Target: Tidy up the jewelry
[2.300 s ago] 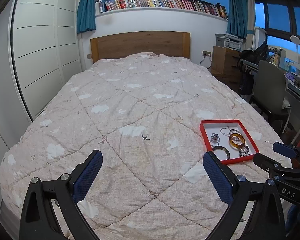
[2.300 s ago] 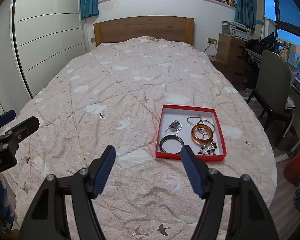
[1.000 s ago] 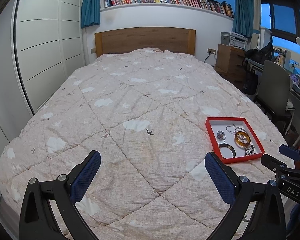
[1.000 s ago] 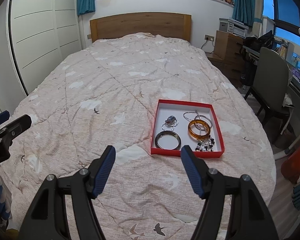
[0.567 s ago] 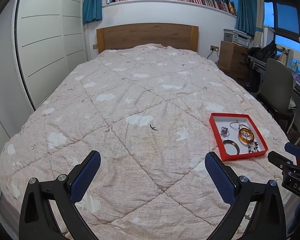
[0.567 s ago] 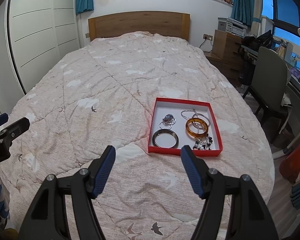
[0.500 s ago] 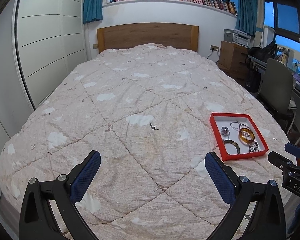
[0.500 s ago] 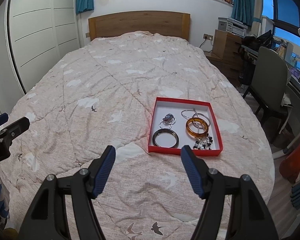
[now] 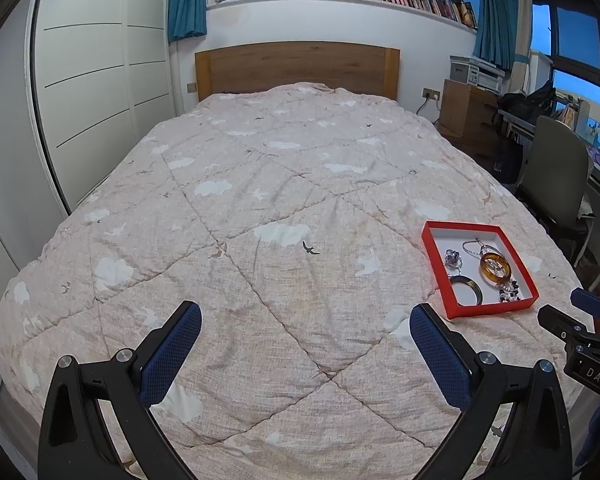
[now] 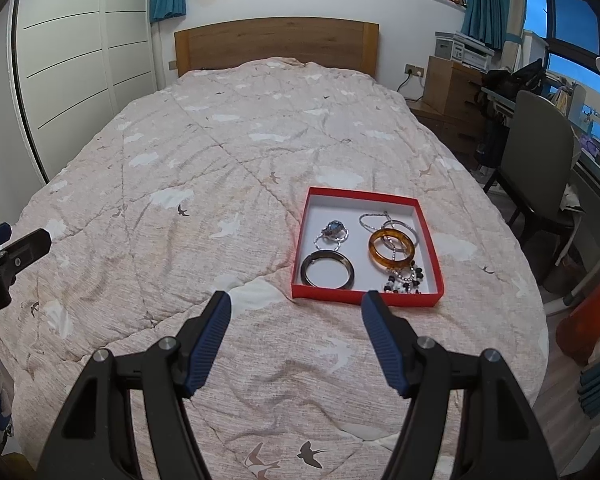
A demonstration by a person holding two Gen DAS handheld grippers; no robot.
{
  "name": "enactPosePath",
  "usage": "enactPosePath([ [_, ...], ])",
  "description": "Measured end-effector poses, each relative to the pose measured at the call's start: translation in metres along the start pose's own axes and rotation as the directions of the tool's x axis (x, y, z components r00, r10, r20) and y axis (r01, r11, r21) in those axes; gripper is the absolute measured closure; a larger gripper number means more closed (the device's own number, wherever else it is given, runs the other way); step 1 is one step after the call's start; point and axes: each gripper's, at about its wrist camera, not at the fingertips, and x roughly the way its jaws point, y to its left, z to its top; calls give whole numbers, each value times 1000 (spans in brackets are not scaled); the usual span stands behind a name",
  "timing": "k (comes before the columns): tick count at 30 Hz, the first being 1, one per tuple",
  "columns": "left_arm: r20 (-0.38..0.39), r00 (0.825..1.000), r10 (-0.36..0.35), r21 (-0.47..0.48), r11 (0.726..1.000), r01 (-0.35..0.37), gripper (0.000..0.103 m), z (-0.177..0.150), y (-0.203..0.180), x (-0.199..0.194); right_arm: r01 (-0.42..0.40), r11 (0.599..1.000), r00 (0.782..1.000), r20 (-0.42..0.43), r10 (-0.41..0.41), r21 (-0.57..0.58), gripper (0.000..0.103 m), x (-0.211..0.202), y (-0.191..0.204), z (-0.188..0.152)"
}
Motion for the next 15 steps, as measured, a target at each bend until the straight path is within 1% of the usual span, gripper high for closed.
enactPosePath([
  [15,-26,1000,-6,-3,1000,5,1,-3,-1,4,9,1000,1000,7,-9,8,37,-1,-3,-1],
])
